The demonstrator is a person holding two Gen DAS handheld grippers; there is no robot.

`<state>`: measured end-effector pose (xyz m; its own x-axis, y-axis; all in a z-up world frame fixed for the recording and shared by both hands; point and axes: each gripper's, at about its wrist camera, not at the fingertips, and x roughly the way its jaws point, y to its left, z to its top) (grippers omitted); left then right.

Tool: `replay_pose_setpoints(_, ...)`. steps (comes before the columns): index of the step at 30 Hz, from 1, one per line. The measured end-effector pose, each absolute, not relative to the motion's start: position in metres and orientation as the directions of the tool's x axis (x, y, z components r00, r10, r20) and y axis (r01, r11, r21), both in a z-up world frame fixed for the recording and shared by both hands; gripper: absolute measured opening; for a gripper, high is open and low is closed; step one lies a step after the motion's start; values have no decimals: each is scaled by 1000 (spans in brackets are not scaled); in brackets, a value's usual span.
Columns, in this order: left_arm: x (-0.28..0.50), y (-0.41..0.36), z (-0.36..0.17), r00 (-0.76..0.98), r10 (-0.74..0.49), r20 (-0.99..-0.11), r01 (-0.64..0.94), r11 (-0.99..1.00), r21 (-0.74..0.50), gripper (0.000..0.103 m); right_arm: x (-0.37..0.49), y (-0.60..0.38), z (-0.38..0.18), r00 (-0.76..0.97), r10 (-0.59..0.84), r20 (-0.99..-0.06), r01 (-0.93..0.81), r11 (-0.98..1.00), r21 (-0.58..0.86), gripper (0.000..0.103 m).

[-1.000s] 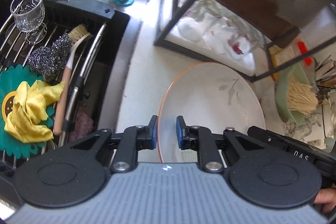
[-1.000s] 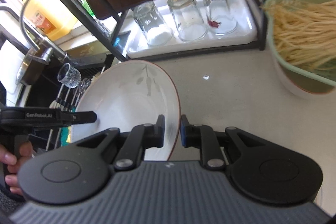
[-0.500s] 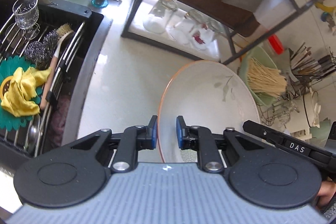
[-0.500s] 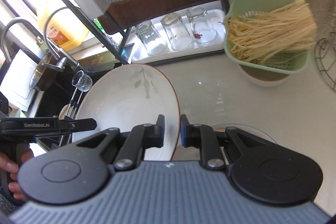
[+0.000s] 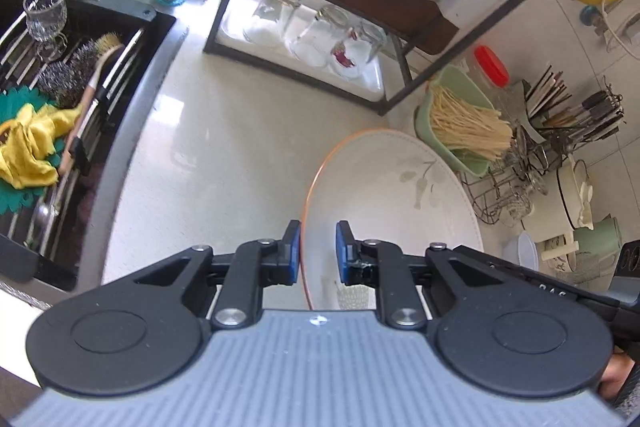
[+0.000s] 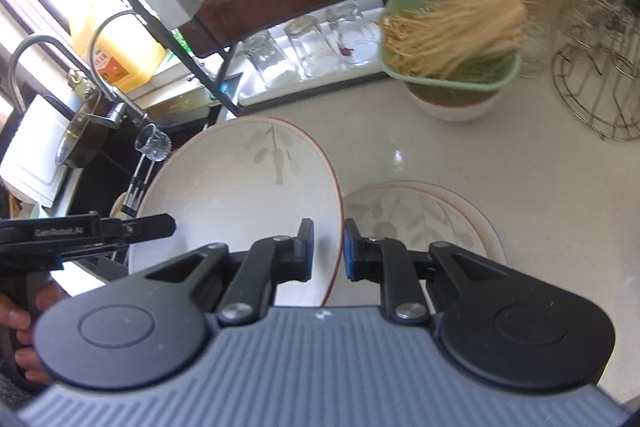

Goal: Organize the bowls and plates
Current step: 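Lift the leaf-print bowl with both grippers toward the plate stack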

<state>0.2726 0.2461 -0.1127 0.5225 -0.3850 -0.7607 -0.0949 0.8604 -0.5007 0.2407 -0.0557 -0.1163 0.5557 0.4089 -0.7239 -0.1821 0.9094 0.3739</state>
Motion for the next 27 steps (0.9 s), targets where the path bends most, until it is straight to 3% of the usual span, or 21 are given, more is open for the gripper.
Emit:
replay_pose_setpoints(9,270,210,-142,461,-383,-801,-91,877,-472,21,232,-78,-139,537,360,-763,-116,927,356,18)
replay_pose_setpoints(24,284,167,-157,439,-254,-862,-56,949,-309,21,231,-107,-180,514,354,-781,-69,925,374,18)
replay_pose_setpoints(27,285,164,-160,436,-288,-853,-50,938,-342,20,231,-109,-183,512,409,-755,-94,900,425,13)
